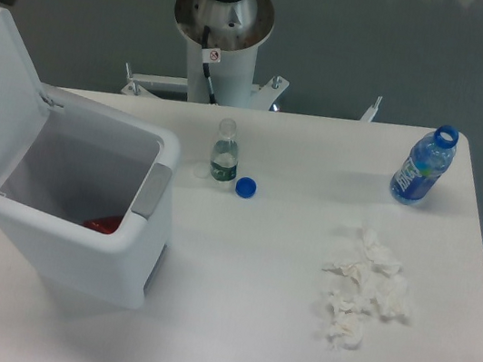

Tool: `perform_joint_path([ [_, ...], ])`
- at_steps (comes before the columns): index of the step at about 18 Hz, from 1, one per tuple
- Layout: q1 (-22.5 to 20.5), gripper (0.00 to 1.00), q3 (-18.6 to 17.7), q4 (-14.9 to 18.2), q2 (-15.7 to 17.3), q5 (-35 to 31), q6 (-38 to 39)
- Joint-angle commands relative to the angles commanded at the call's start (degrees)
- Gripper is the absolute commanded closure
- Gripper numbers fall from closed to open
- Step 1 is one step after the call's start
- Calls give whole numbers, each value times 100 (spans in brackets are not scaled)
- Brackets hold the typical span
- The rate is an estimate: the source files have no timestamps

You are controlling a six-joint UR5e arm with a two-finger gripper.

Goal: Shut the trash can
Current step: 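Move the gripper up and over behind the open trash can lid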

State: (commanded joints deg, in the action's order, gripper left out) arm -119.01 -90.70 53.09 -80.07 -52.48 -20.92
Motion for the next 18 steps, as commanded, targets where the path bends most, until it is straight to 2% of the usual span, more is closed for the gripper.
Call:
perform_joint_path([
  [8, 378, 0, -44, 9, -281, 124, 18],
  [18, 624, 0, -79, 18, -554, 124, 17],
])
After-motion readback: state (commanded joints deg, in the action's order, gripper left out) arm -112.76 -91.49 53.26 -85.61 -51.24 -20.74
